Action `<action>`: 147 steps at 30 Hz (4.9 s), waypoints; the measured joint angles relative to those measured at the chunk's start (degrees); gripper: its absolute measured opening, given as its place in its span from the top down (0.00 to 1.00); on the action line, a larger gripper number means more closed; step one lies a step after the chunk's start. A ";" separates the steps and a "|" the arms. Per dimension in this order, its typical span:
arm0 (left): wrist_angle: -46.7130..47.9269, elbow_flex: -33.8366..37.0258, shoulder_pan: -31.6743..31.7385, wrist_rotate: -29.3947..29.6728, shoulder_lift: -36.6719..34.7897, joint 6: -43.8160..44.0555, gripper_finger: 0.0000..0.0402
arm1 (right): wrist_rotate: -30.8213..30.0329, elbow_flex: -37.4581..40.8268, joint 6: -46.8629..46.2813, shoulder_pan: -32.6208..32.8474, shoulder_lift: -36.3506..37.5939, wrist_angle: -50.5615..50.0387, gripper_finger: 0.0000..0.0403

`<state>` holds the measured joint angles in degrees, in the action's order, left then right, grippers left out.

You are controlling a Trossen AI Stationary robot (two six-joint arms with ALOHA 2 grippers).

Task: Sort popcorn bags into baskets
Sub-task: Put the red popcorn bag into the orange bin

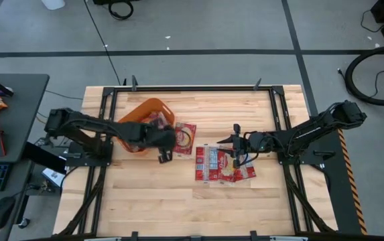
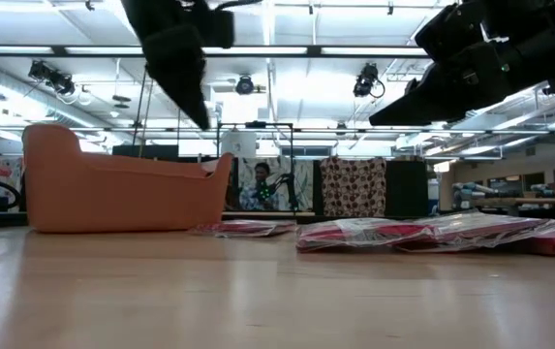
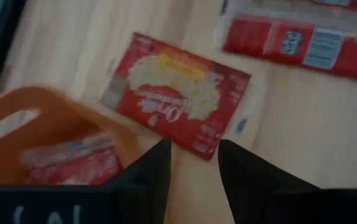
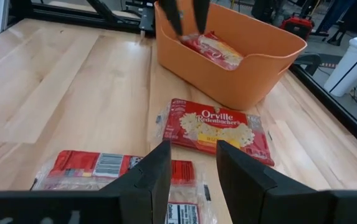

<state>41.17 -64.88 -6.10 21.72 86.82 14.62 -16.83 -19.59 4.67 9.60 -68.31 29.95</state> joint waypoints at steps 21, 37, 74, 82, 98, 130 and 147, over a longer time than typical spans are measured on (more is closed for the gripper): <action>-10.48 -5.27 -3.86 4.03 22.74 -9.30 0.60 | 0.03 -0.02 -0.34 -0.41 0.02 0.87 0.67; -26.05 -5.74 -2.75 10.95 29.69 -1.43 0.43 | 0.45 -0.01 -0.17 -0.41 -0.01 0.46 0.67; -0.68 -5.82 -5.88 2.19 27.76 7.55 0.98 | 1.70 -0.02 -1.04 -0.19 -1.16 1.30 0.67; 5.66 -12.26 -7.14 5.89 26.94 2.81 0.99 | 1.65 -0.02 0.00 -0.19 -1.16 1.29 0.67; 30.70 -27.69 -8.36 12.79 26.81 2.83 1.00 | 2.55 -0.02 0.00 -0.19 -1.16 0.93 0.67; 48.92 -7.22 0.41 20.63 -3.19 28.91 1.00 | 1.59 0.00 -1.14 0.07 -1.70 0.36 0.67; 47.55 -2.19 2.30 28.06 -5.61 32.26 0.98 | 1.52 0.00 -1.20 0.07 -1.73 1.33 0.67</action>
<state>88.71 -67.07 -3.79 49.78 81.21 46.89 -15.31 -19.59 3.47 9.67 -70.04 31.29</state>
